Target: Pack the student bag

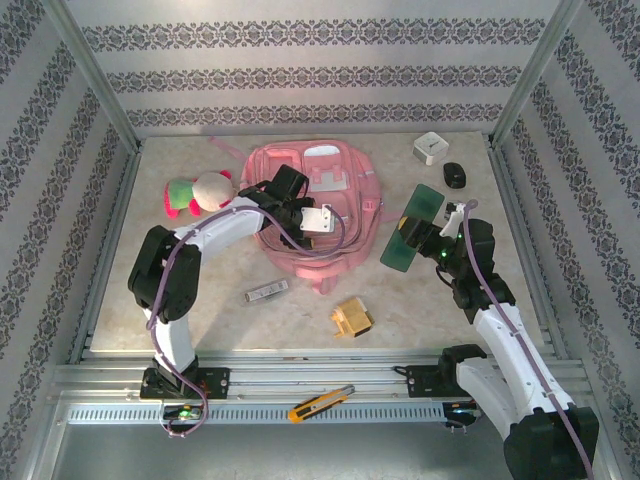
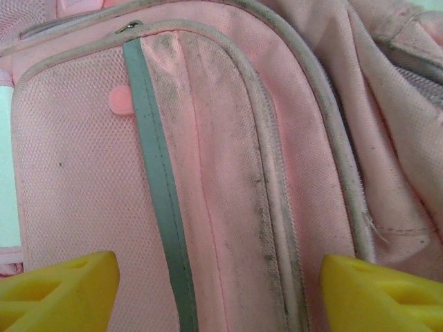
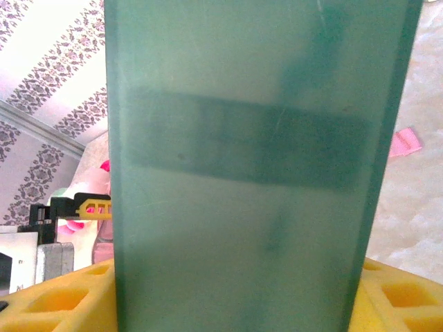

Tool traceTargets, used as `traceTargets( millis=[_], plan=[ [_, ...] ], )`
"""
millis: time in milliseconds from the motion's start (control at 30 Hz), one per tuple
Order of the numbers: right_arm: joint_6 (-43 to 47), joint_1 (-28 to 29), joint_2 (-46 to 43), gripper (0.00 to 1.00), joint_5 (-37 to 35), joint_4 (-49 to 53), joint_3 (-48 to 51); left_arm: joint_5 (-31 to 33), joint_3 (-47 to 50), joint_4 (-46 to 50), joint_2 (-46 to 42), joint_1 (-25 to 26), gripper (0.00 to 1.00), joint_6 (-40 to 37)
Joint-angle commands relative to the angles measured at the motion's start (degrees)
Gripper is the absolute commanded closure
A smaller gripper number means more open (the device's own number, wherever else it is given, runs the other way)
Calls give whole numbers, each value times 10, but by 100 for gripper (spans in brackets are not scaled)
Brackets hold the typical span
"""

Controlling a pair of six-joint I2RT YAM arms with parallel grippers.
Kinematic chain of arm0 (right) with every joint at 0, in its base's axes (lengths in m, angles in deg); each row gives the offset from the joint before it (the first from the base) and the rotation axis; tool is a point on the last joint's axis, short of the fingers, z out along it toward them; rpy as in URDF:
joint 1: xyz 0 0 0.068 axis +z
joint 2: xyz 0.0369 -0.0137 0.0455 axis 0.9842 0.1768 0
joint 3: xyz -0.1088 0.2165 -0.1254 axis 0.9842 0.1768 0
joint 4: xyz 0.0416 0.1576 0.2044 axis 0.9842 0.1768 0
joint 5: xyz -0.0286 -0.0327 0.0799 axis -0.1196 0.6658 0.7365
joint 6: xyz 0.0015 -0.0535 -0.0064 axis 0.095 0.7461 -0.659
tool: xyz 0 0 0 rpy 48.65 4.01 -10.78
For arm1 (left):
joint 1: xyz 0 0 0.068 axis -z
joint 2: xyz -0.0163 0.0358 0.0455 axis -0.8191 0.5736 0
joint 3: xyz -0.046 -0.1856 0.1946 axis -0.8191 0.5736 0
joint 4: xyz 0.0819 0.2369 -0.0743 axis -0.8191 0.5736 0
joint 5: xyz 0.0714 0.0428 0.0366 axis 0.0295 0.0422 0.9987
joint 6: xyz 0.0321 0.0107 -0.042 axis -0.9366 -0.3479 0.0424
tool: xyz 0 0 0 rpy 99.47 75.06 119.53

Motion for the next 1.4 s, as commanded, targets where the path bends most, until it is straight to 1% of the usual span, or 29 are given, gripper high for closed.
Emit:
traceTargets(
  millis=[0,133,200,233,267,300,367,500,567,667,733,833,900,933,1000,1033,1067,1133,1267,1367],
  plan=[
    [13,-5,-13,53,10,-37,10,10,-16,8,16,-7,23,-22],
    [12,-5,-11,53,9,-39,11,22,-8,-14,32,-9,23,-9],
    [13,-5,-10,53,9,-41,12,29,-4,-29,39,-11,27,3],
    [14,-5,-9,53,8,-43,11,30,-4,-36,42,-11,31,7],
    [15,-6,-10,53,10,-45,10,33,-3,-45,44,-12,38,15],
    [17,-6,-10,53,12,-45,8,34,-3,-51,44,-12,47,21],
    [23,-5,-11,54,13,-51,6,28,-4,-57,36,-12,69,35],
    [56,-5,-15,54,27,-70,0,-25,-3,-69,-19,-12,93,89],
    [88,-3,-19,54,36,-77,-4,-64,-1,-75,-52,-12,99,130],
    [164,9,-21,54,57,-80,-20,-101,-2,-85,-91,-12,100,176],
    [226,23,-19,55,71,-77,-32,-108,-9,-88,-101,-12,100,198],
    [354,56,-12,56,94,-58,-56,-109,-29,-81,-106,-12,100,217],
    [459,87,-3,60,108,-30,-75,-108,-47,-74,-106,-13,100,231],
    [516,106,4,61,104,-14,-86,-108,-56,-74,-108,-13,100,240],
    [621,148,21,62,86,14,-105,-113,-66,-84,-109,-19,100,262],
    [689,172,33,63,80,35,-116,-117,-69,-91,-109,-23,100,273],
    [746,199,47,64,59,51,-126,-123,-73,-96,-107,-28,100,283],
    [830,249,83,64,5,70,-149,-133,-80,-100,-105,-36,100,298],
    [984,322,175,62,-90,123,-199,-167,-81,-122,-104,-52,100,336],
    [1059,348,232,62,-138,108,-213,-188,-84,-136,-103,-67,100,354]
  ],
)
